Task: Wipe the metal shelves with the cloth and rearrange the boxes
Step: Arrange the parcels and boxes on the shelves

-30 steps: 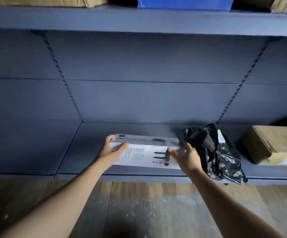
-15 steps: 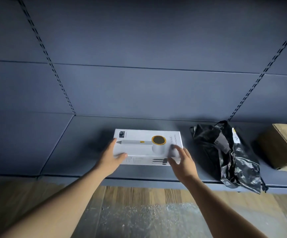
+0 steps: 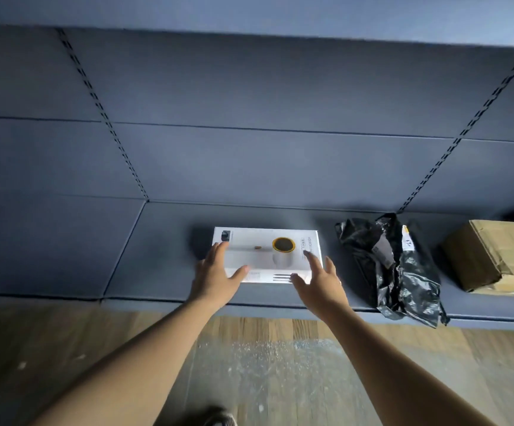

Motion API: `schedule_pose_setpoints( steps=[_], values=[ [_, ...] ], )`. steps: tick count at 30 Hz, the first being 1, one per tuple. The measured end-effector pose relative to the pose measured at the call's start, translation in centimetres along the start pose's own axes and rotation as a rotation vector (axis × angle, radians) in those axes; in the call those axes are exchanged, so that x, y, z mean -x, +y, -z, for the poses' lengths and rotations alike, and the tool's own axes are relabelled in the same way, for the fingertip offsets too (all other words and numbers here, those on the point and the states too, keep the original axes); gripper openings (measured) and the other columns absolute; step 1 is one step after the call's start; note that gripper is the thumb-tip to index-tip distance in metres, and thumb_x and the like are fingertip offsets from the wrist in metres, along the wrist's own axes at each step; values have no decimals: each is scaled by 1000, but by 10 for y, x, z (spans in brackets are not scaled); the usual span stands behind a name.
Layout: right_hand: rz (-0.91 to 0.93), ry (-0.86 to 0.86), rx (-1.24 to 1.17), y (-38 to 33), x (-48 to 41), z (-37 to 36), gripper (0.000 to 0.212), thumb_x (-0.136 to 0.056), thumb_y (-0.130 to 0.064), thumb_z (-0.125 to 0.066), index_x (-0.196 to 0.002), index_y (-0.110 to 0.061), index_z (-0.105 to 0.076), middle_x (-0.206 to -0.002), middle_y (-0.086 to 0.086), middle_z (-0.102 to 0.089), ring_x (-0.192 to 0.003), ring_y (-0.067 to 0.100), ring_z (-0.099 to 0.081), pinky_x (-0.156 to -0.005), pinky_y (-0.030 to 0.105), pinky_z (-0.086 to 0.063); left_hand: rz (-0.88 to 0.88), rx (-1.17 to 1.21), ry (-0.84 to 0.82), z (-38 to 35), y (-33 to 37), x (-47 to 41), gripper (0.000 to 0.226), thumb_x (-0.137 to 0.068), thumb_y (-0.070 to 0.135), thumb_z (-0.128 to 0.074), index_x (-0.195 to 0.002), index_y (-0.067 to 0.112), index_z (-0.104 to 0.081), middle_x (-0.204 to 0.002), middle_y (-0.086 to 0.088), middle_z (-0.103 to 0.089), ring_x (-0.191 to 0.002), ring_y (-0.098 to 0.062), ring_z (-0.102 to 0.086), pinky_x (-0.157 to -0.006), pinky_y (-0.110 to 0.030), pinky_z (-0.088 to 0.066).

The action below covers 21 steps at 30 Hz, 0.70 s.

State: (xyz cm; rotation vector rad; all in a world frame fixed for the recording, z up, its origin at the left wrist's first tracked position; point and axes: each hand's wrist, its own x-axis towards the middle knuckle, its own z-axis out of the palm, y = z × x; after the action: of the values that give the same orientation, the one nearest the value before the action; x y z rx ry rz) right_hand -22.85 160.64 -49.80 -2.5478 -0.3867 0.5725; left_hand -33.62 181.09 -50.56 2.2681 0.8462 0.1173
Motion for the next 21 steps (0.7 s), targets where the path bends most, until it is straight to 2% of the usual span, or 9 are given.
schedule_pose_setpoints(
  steps=[2,4,6,9,12,15,17,19,21],
  values=[
    [14,-34,-61,-26,46,32,69,-98,-47,-56,-159,-29,-27,-162,13,-27,-144,33,-36,-114,41,-36,29,65,-24,32,40,42,69,-89,49,-70,-147,20,-45,-148,-2,-52,-130,-32,-48,-105,-42,-45],
    [5,-76,-87,-53,101,74,72,-97,-51,-58,-157,-22,-32,-157,12,-39,-140,31,-43,-111,38,-39,63,104,-38,74,83,91,67,-89,51,-69,-144,20,-48,-141,-4,-59,-125,-30,-53,-100,-39,-49],
    [0,-91,-92,-84,155,131,74,-96,-55,-58,-155,-18,-34,-153,12,-44,-137,30,-46,-108,38,-41,80,126,-44,123,129,136,66,-87,54,-69,-142,20,-51,-136,-6,-61,-123,-28,-55,-98,-36,-49],
    [21,-78,-109,-131,224,222,73,-95,-58,-58,-152,-17,-39,-150,12,-49,-134,31,-50,-104,37,-42,65,147,-25,201,198,185,75,-78,71,-64,-136,25,-55,-130,0,-65,-121,-24,-58,-97,-36,-51],
    [77,10,-157,-184,281,321,69,-91,-59,-63,-144,-17,-49,-142,10,-55,-129,29,-53,-99,35,-42,35,208,43,287,285,222,68,-84,56,-72,-139,22,-55,-133,-2,-62,-125,-21,-55,-100,-30,-45],
    [186,90,-235,-236,326,417,66,-91,-54,-67,-144,-18,-50,-140,6,-57,-124,25,-58,-94,28,-42,-50,307,136,368,370,252,62,-85,44,-77,-138,19,-56,-137,-2,-59,-128,-17,-52,-99,-21,-38],
    [280,149,-309,-271,351,474,65,-91,-53,-67,-143,-17,-51,-141,5,-57,-126,23,-59,-97,26,-43,-125,339,174,417,418,264,66,-84,49,-76,-139,19,-55,-139,-1,-58,-130,-17,-52,-100,-20,-36],
    [390,254,-359,-308,372,532,65,-90,-58,-66,-138,-15,-55,-137,5,-61,-128,22,-57,-101,30,-45,-211,395,241,469,467,270,78,-77,67,-68,-139,23,-54,-139,3,-58,-130,-14,-53,-102,-22,-39],
    [503,356,-377,-348,394,589,65,-89,-60,-65,-135,-15,-56,-131,5,-65,-124,23,-60,-97,31,-46,-289,440,312,523,515,277,76,-76,70,-65,-138,28,-53,-139,5,-57,-130,-13,-52,-105,-27,-41]
  ],
)
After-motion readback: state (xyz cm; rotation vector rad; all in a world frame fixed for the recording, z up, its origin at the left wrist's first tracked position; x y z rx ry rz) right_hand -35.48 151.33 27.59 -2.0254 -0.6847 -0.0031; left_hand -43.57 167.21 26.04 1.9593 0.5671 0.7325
